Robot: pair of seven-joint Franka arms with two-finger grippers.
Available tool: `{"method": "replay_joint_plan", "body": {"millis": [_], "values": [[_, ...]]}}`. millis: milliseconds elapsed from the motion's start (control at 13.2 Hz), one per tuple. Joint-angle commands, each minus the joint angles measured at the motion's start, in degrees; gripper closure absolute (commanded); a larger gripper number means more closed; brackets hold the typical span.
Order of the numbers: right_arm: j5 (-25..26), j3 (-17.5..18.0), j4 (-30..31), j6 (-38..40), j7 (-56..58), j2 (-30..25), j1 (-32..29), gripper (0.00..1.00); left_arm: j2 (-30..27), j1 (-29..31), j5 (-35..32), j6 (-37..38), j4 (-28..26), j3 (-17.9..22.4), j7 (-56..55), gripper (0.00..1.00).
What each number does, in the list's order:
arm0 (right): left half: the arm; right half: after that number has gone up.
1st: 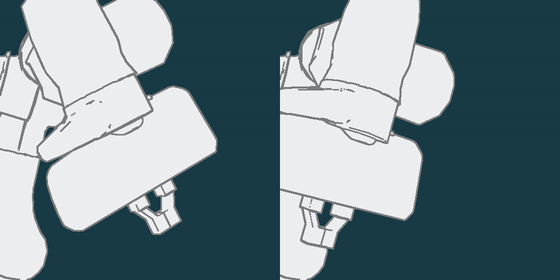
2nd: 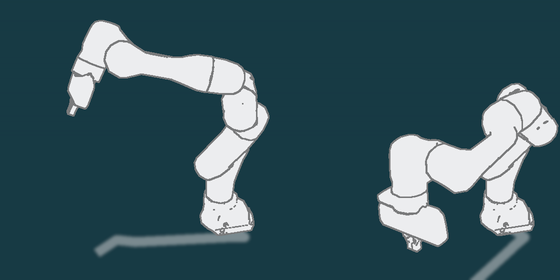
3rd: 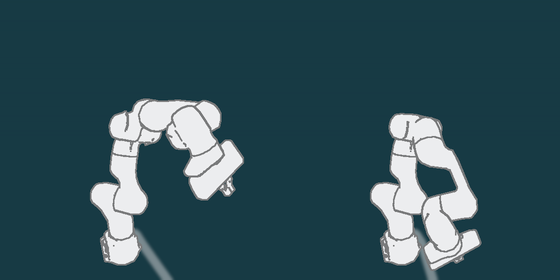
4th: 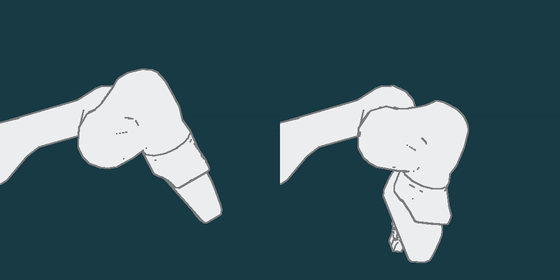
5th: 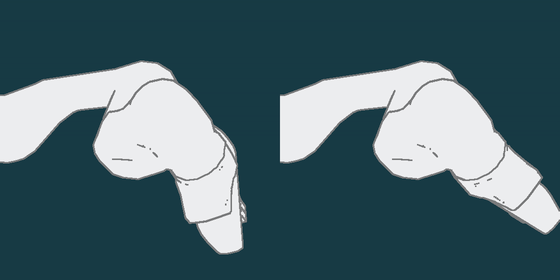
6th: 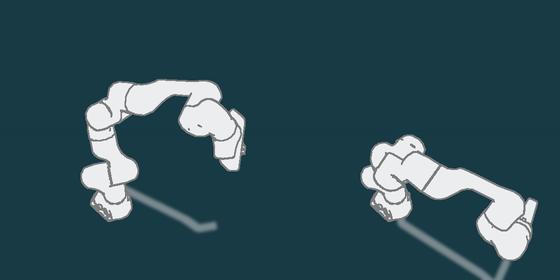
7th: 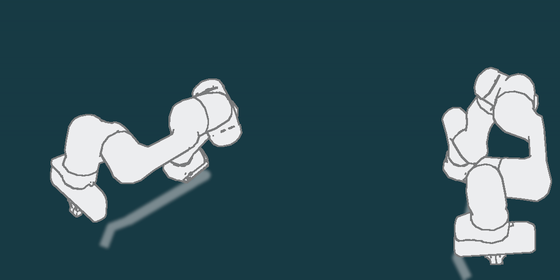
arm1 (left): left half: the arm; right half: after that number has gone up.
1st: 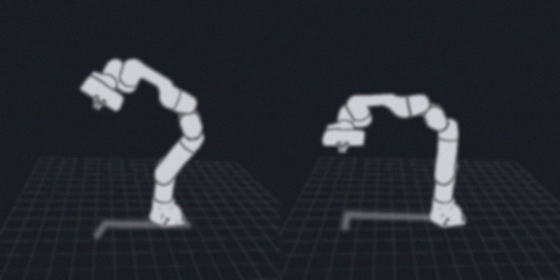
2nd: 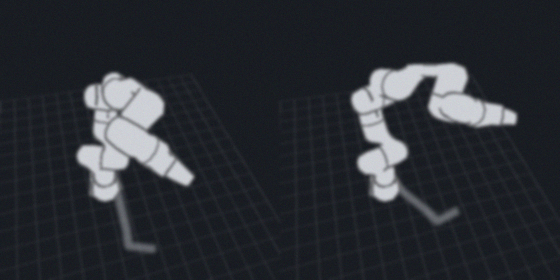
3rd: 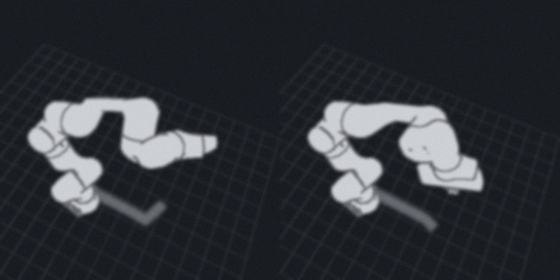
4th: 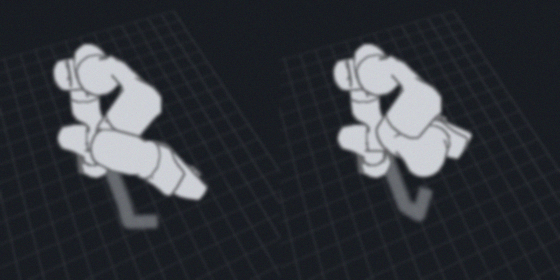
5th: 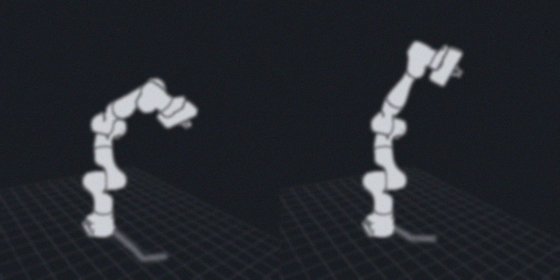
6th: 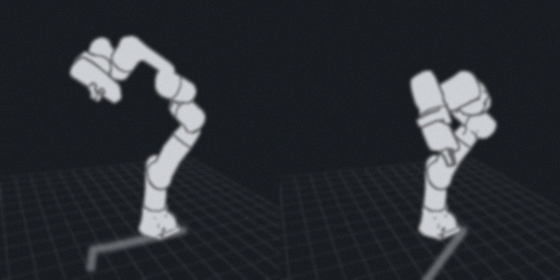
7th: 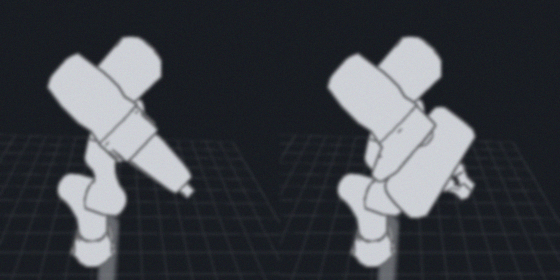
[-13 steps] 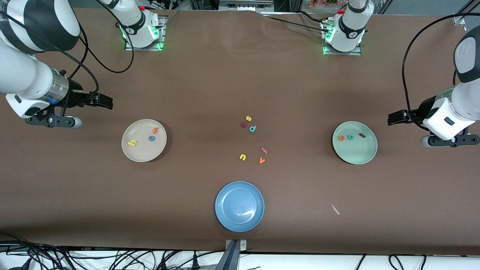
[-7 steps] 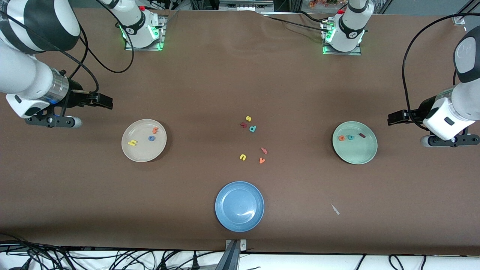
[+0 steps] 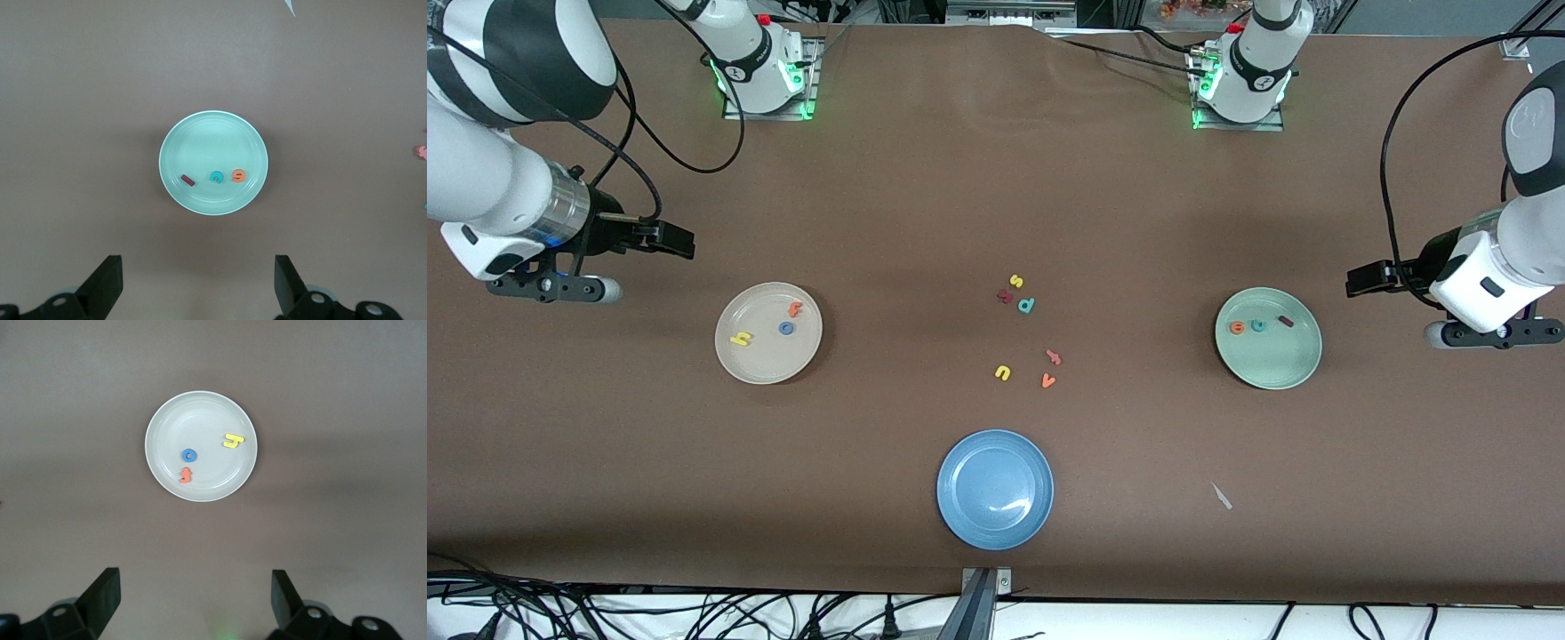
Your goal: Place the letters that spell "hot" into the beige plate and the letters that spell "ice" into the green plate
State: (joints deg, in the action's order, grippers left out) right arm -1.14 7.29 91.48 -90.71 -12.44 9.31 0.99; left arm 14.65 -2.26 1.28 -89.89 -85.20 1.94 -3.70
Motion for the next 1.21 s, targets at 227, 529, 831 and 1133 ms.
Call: {"method": "replay_joint_plan", "body": {"millis": [227,529,831,1133], "values": [[0.5,-0.2,-0.3,0.5,0.0,-0.2,0.2,0.0,-0.6,-0.2,1.4,-0.2,-0.6,0.4,1.4,0.0],[0.6,-0.2,-0.3,0.6,0.0,-0.2,0.2,0.0,-0.6,-0.2,1.4,-0.8,-0.6,0.4,1.5,0.0],[0.6,-0.2,-0.3,0.6,0.0,-0.2,0.2,0.0,-0.6,-0.3,1.4,-0.9,-0.6,0.4,1.5,0.0],[0.6,-0.2,-0.3,0.6,0.0,-0.2,0.2,0.0,-0.8,-0.3,1.4,-1.0,-1.5,0.3,1.5,0.0]]}}
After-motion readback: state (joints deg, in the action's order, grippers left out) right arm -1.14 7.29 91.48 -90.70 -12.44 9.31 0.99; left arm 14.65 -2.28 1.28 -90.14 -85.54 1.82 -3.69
